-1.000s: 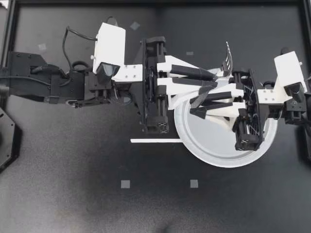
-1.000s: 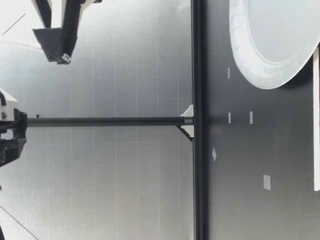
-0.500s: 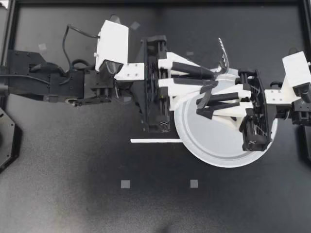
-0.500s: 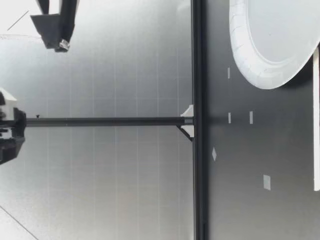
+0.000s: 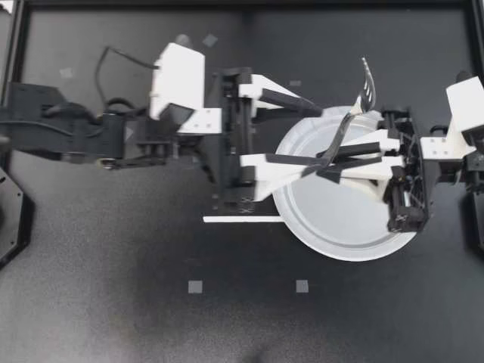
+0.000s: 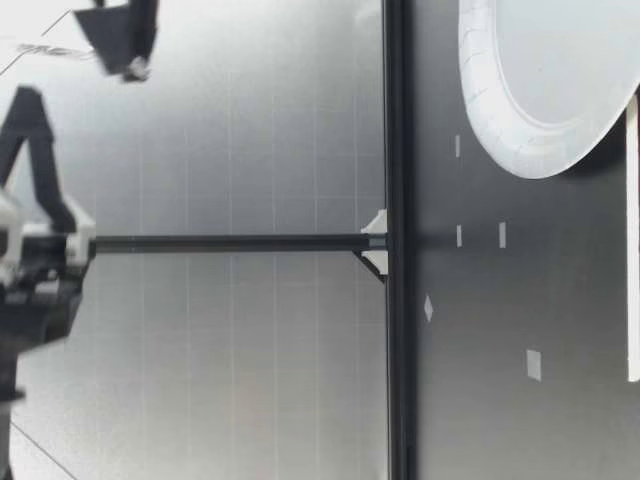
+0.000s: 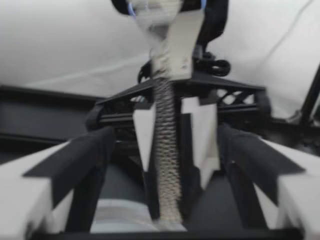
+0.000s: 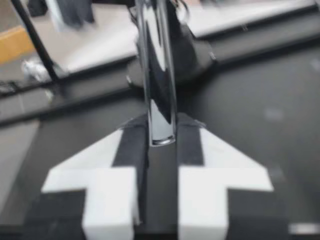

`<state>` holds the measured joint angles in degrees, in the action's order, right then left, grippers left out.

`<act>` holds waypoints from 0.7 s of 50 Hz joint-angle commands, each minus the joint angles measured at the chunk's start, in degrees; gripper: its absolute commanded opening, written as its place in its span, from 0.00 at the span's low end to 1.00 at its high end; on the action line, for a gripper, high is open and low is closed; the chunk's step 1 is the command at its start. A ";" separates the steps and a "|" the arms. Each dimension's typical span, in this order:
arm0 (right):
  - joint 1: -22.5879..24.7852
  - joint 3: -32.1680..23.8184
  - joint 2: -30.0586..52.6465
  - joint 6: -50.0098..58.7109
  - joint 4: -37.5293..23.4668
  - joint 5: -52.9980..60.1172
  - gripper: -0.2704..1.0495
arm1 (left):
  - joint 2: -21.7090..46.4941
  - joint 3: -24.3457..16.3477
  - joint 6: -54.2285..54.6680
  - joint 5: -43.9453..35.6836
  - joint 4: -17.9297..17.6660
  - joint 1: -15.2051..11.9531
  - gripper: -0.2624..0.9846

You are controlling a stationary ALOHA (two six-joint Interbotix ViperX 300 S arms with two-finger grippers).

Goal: Pick up the fork and place it on the plate.

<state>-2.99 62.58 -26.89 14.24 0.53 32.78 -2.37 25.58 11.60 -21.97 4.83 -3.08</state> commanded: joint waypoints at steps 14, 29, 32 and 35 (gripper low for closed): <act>-0.62 0.35 -20.04 9.84 3.87 -51.33 0.11 | -9.67 12.48 0.53 3.60 -0.18 0.53 0.80; 5.19 3.08 -21.09 20.48 12.30 -65.04 0.11 | -10.90 16.88 4.04 4.66 -0.35 0.62 0.80; 6.06 3.25 -19.95 21.36 13.45 -65.21 0.11 | -11.51 17.58 4.39 4.66 -0.26 0.62 0.80; 6.77 3.16 -18.02 22.50 14.24 -65.74 0.11 | -12.39 18.37 4.66 4.66 -0.26 0.62 0.80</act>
<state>1.67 66.45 -48.34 34.89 12.39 -32.26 -12.22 43.33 15.91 -17.05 4.66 -2.55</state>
